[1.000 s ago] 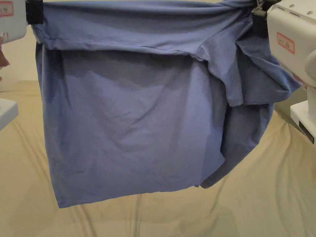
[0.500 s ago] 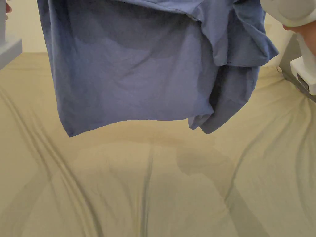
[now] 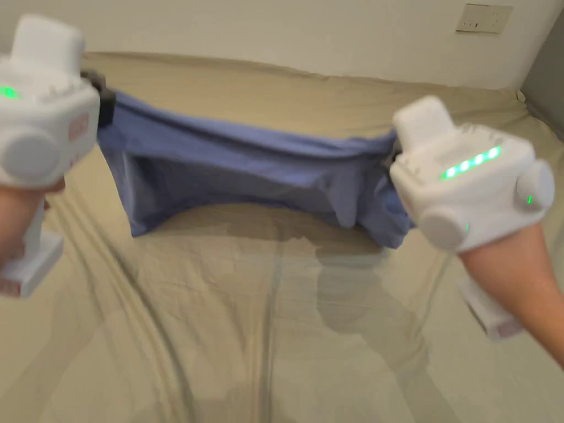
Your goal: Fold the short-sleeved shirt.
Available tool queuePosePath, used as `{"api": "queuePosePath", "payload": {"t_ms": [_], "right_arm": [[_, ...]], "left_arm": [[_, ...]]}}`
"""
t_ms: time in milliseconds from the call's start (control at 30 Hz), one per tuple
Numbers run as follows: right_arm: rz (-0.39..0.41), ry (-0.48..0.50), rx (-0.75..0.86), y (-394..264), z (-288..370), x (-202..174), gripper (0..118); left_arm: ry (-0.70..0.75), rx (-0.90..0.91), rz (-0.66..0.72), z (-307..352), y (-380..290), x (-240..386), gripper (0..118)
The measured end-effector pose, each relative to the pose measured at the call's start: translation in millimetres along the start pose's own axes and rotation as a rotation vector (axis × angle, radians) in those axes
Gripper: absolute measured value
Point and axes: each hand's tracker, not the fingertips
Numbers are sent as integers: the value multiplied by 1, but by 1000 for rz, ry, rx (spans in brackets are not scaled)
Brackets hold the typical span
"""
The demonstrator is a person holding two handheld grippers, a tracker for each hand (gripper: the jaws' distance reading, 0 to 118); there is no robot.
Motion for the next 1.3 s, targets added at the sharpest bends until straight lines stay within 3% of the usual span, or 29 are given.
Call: {"api": "queuePosePath", "payload": {"t_ms": [133, 400, 667, 1033, 1067, 1100, 1167, 1200, 1300], "right_arm": [[81, 114, -129, -72, 36, -49, 11], [33, 387, -412, -182, 120, -116, 11], [19, 462, -503, -223, 181, -129, 10], [-131, 476, -654, -225, 228, -117, 11], [-160, 468, -645, -221, 229, -112, 25], [-176, 463, -639, -219, 228, -104, 48], [-174, 399, -612, -209, 227, -87, 113], [-169, 371, -558, -198, 229, -76, 117], [-201, 280, -401, -161, 233, -40, 113]], "left_arm": [[-47, -181, 56, 40, -99, 11, 6], [-119, -610, -26, 149, -259, 23, 6], [-142, -703, -105, 232, -283, 27, 6], [-192, -744, -99, 264, -299, 27, 7], [-185, -726, -91, 267, -294, 31, 17], [-183, -710, -70, 267, -288, 30, 36], [-191, -648, 3, 265, -270, 26, 100], [-199, -598, 42, 259, -265, 22, 110], [-171, -401, 124, 259, -212, 14, 111]]}}
